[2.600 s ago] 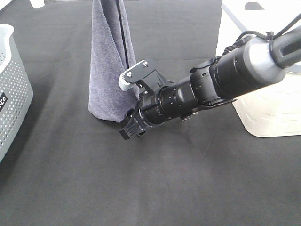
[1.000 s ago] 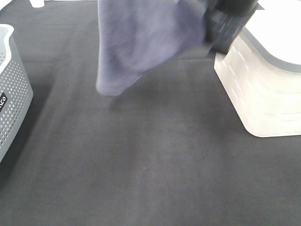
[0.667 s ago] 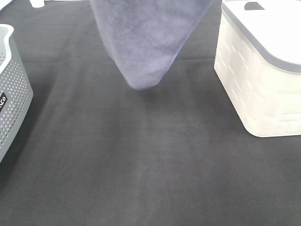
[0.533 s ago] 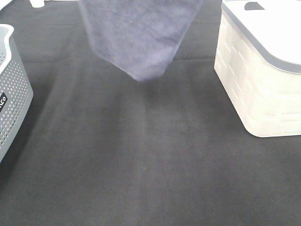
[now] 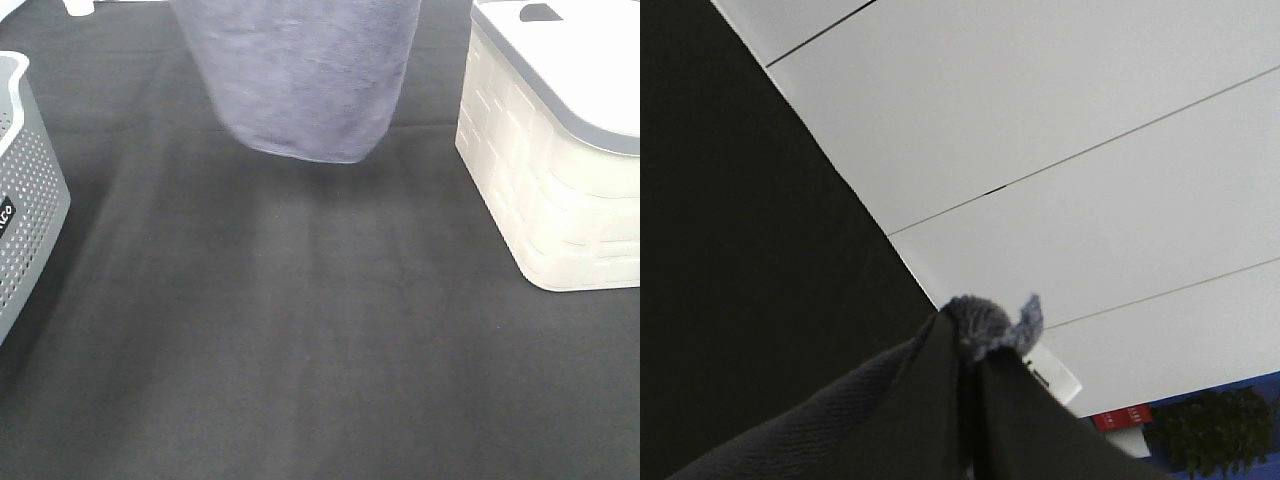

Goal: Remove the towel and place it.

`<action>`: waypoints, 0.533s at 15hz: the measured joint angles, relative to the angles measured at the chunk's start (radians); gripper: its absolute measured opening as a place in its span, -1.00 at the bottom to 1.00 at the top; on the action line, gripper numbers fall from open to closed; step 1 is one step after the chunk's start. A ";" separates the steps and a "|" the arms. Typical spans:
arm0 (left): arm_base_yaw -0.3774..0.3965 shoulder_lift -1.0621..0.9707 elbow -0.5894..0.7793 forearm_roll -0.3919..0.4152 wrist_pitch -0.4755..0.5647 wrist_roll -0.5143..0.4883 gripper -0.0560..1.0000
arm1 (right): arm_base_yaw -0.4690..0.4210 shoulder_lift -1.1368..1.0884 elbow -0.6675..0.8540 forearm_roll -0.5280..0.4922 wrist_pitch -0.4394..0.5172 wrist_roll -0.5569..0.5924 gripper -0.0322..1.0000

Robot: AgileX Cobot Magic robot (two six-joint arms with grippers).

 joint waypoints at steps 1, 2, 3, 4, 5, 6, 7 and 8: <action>0.009 0.030 0.000 0.008 -0.016 -0.056 -0.89 | -0.033 0.014 0.000 0.080 -0.049 0.008 -0.90; 0.020 0.063 0.000 0.024 -0.046 -0.114 -0.89 | -0.069 0.033 0.000 0.165 -0.107 0.009 -0.90; 0.035 0.100 0.000 0.037 -0.084 -0.177 -0.89 | -0.093 0.055 0.000 0.229 -0.163 0.009 -0.90; 0.052 0.135 0.000 0.045 -0.126 -0.236 -0.89 | -0.109 0.084 0.000 0.284 -0.215 0.008 -0.90; 0.072 0.175 0.000 0.051 -0.167 -0.285 -0.89 | -0.119 0.113 0.000 0.314 -0.261 0.007 -0.90; 0.092 0.210 0.000 0.056 -0.210 -0.330 -0.89 | -0.123 0.147 0.000 0.335 -0.315 0.002 -0.90; 0.112 0.244 -0.002 0.057 -0.255 -0.360 -0.89 | -0.123 0.179 0.000 0.348 -0.379 -0.001 -0.90; 0.134 0.281 -0.012 0.057 -0.302 -0.381 -0.89 | -0.123 0.212 0.001 0.356 -0.440 -0.001 -0.90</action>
